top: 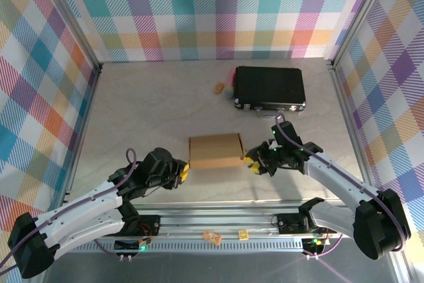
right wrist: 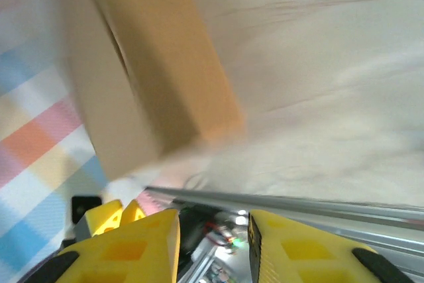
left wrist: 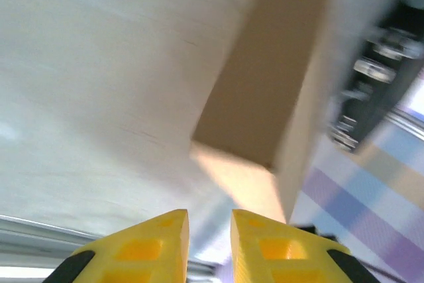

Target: Fold the paper box

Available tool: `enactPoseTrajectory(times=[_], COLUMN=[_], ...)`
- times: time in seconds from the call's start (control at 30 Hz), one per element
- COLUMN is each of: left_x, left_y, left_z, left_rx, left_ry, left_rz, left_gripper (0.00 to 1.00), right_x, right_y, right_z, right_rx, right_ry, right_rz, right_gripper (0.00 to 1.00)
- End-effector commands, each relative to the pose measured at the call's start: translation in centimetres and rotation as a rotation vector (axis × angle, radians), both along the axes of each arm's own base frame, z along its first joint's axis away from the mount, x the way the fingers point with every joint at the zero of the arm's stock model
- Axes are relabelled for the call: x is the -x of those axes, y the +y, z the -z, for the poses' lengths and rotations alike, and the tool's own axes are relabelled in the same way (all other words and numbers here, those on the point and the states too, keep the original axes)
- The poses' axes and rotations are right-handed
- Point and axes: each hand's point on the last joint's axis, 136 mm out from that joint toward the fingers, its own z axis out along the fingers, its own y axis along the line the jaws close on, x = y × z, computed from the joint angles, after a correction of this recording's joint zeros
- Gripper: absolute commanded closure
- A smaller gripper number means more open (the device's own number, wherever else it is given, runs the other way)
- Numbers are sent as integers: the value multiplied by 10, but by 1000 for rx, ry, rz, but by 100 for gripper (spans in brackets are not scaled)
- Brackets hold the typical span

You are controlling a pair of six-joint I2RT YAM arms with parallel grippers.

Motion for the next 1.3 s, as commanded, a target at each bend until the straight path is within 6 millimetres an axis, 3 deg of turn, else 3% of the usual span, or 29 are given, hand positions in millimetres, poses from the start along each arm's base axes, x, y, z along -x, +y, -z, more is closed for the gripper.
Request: enactPoseTrajectory(times=[0.0, 0.13, 0.2, 0.27, 0.33, 0.4, 0.43, 0.47, 0.5, 0.63, 0.73, 0.8, 0.93, 1.07, 1.17, 1.27], left_x=[37, 22, 14, 4, -10, -26, -34, -43, -55, -91, -110, -114, -113, -112, -124, -121], left_y=[17, 7, 6, 11, 24, 38, 45, 52, 62, 101, 133, 157, 197, 221, 229, 247], left_z=[46, 60, 60, 45, 23, 7, 0, -8, -19, -63, -82, -87, -82, -87, -100, -102], left_rx=[-131, -95, -85, -111, -155, -163, -170, -170, -187, -367, -559, -691, -885, -995, -1097, -1262], left_ry=[191, 152, 130, 77, 8, -24, -39, -57, -85, -167, -167, -123, -47, -103, -252, -289], left_rz=[60, 22, -14, -20, -23, -30, -15, -4, 12, 123, 175, 146, 14, -106, -98, -84], left_gripper=[76, 73, 73, 71, 62, 51, 40, 17, 0, 0, 0, 0, 0, 0, 0, 0], right_x=[28, 21, 10, -1, -16, -32, -41, -48, -57, -77, -75, -73, -73, -80, -91, -96], right_y=[-21, -17, -15, -16, -24, -44, -56, -69, -82, -124, -161, -189, -222, -231, -230, -226], right_z=[32, 45, 39, 25, 6, -13, -26, -35, -50, -105, -129, -133, -125, -111, -97, -75], right_rx=[103, 80, 83, 115, 148, 200, 234, 276, 321, 541, 724, 855, 1002, 1106, 1188, 1229], right_ry=[144, 134, 117, 64, -18, -96, -141, -182, -235, -483, -577, -619, -763, -812, -852, -882], right_rz=[33, 32, 17, -14, -24, -3, 9, 17, 19, 3, 102, 207, 359, 325, 207, 97], right_gripper=[67, 64, 64, 62, 54, 38, 29, 3, 1, 1, 1, 1, 1, 1, 1, 1])
